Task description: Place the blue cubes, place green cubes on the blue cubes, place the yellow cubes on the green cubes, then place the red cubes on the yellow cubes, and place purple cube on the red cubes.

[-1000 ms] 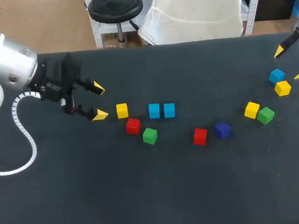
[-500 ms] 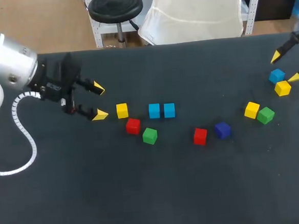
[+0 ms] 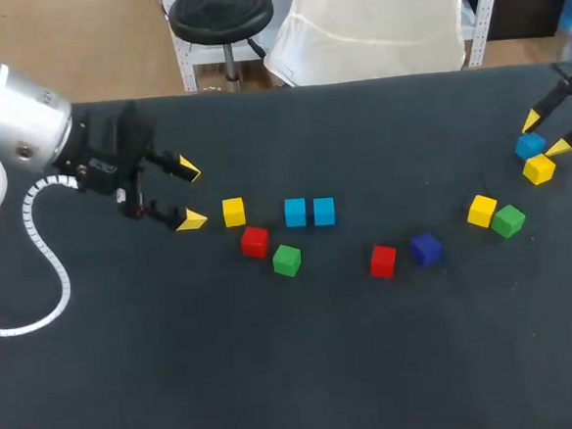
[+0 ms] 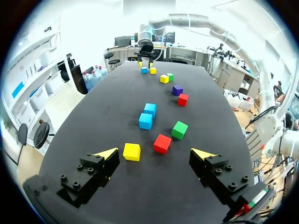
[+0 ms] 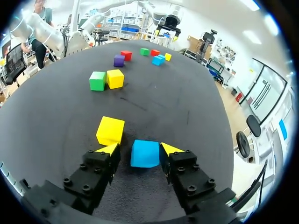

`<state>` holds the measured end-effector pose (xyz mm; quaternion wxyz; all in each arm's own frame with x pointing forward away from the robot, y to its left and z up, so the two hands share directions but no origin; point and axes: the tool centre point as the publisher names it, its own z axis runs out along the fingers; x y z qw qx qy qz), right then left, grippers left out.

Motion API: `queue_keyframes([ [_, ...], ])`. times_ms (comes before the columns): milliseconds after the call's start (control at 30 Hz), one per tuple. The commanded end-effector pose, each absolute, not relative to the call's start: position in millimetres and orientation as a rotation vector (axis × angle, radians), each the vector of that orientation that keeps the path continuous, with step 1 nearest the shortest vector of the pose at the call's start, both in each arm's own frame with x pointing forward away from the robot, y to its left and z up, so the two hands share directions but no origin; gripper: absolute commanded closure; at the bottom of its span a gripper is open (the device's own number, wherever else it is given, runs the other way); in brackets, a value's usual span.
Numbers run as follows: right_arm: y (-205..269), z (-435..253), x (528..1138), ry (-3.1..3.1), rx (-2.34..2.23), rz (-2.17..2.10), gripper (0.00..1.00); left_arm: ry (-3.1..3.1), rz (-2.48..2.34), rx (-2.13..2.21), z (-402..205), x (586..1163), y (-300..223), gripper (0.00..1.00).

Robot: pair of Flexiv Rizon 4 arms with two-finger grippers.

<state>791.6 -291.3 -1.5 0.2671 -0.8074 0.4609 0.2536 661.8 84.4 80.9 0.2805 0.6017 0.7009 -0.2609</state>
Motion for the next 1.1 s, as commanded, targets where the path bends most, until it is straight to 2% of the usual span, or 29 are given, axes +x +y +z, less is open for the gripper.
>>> queue_keyframes([
  [33, -295, -4, 800, 1.243, -2.189, 0.706, 0.45, 1.876, -0.699, 1.613, 80, 662, 85, 0.0],
  [133, -297, -4, 801, 1.246, -2.195, 0.709, 0.48, 1.876, -0.699, 1.613, 80, 662, 85, 0.0],
  [233, -297, -4, 801, 1.247, -2.203, 0.71, 0.41, 1.876, -0.699, 1.613, 80, 662, 85, 0.0],
  [300, -298, -5, 801, 1.25, -2.204, 0.71, 0.31, 1.876, -0.699, 1.613, 80, 662, 85, 0.0],
  [433, -296, -6, 803, 1.248, -2.209, 0.71, 0.29, 1.876, -0.699, 1.613, 80, 662, 85, 0.0],
  [533, -296, -7, 805, 1.26, -2.209, 0.708, 0.2, 1.876, -0.699, 1.613, 80, 662, 85, 0.0],
  [733, -299, -9, 809, 1.308, -2.194, 0.708, 0.25, 1.876, -0.699, 1.613, 80, 662, 85, 0.0],
  [867, -300, -10, 811, 1.322, -2.189, 0.709, 0.15, 1.876, -0.699, 1.613, 80, 662, 85, 0.0],
  [933, -300, -10, 811, 1.333, -2.187, 0.709, 0.14, 1.876, -0.699, 1.613, 80, 662, 85, 0.0],
  [1000, -301, -11, 812, 1.347, -2.181, 0.713, 0.05, 1.876, -0.699, 1.613, 80, 662, 85, 0.0],
  [1100, -300, -10, 814, 1.365, -2.175, 0.718, 0.02, 1.876, -0.699, 1.613, 80, 662, 85, 0.0],
])
